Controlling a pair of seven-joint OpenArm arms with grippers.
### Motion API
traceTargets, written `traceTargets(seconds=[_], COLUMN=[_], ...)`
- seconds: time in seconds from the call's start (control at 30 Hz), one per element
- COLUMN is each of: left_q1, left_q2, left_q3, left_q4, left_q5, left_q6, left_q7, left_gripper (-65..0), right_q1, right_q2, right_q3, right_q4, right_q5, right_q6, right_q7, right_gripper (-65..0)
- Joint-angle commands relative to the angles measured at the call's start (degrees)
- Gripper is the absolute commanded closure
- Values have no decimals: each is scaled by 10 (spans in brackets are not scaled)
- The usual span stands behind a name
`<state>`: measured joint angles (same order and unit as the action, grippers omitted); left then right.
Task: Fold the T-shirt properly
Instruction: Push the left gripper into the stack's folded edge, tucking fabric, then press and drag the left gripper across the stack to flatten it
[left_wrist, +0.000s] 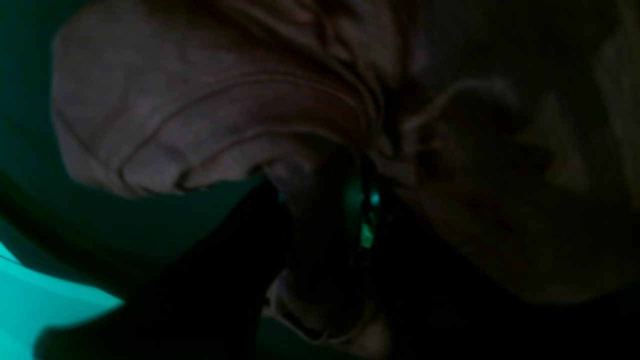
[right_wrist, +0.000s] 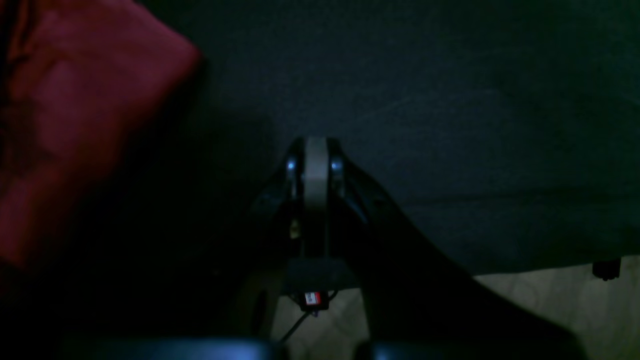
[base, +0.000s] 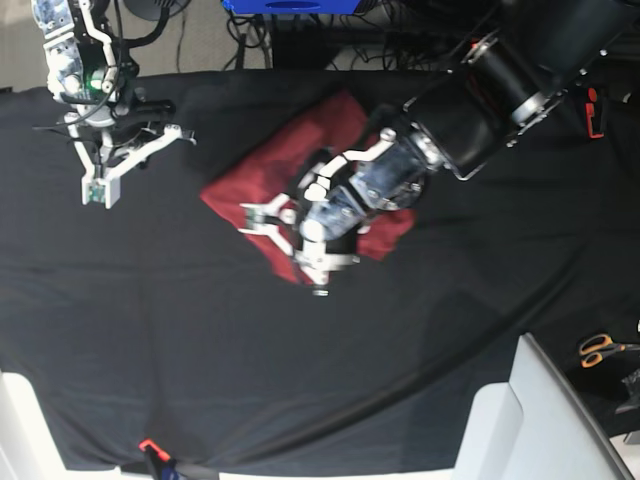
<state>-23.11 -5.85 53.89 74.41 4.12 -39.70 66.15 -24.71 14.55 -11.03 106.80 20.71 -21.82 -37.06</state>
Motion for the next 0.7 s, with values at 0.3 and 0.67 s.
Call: traceTargets(seconds=[0.3, 0.67], left_q1=[-20, -42], left_q2=[33, 75], left_q3=[138, 137], left_q4=[-58, -140], left_q5=[75, 109], left_q6=[-3, -3], left_q7=[-86, -170], left_gripper=[0, 0], right_q1=[1, 90], right_q2=[6, 1], right_q3=[39, 37], right_q4=[7, -157], right_q5=[-3, -3], right_q6=[0, 2], right_q7=[10, 11], right_gripper=[-2, -2])
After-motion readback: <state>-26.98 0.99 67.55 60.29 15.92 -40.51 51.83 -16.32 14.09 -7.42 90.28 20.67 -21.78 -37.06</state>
